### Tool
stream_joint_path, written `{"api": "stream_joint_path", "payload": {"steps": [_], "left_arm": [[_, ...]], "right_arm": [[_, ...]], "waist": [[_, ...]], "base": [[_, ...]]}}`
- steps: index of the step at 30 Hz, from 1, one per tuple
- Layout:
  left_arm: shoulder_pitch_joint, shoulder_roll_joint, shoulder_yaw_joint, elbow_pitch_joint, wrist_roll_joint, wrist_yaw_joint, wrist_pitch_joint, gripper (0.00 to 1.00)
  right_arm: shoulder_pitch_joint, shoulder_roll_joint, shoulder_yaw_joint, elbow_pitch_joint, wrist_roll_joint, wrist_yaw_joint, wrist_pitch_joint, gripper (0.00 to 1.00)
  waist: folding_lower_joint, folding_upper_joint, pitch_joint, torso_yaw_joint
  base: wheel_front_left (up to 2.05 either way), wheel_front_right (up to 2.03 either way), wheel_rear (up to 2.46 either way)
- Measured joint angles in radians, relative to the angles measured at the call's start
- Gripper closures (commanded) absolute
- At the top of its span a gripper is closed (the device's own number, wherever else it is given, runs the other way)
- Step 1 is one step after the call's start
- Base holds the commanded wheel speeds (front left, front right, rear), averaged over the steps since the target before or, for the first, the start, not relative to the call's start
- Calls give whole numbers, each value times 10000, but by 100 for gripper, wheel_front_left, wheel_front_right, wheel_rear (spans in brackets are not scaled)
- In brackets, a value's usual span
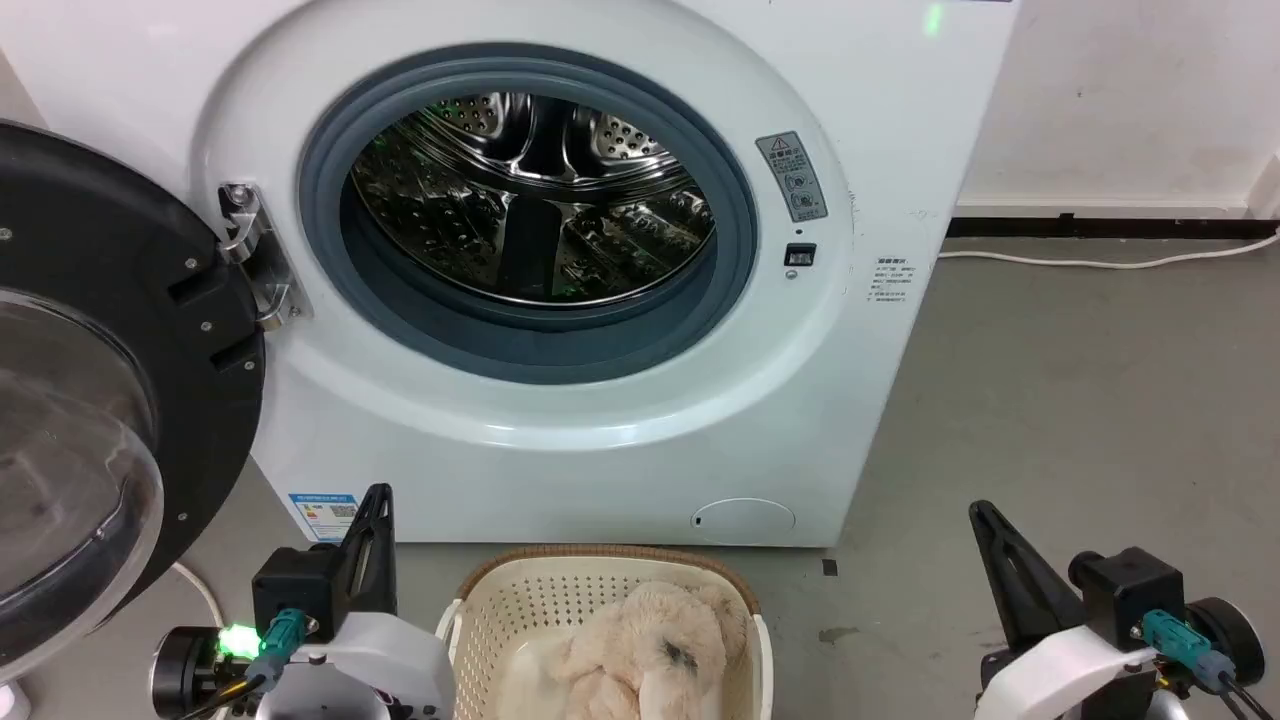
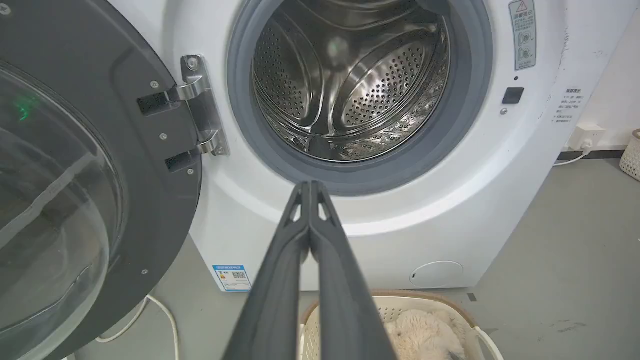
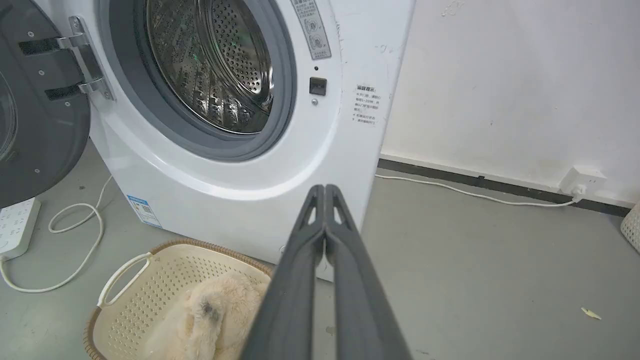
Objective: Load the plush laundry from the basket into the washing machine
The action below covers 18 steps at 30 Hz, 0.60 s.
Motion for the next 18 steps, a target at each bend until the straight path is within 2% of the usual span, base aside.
{"api": "stream_joint_path", "payload": {"steps": [18], "left_arm": [[0,0,6,0,0,0,0,100]], "right_arm": [[0,0,4,0,0,0,0,100]], "waist": [[0,0,0,0]], "base": [[0,0,0]]}}
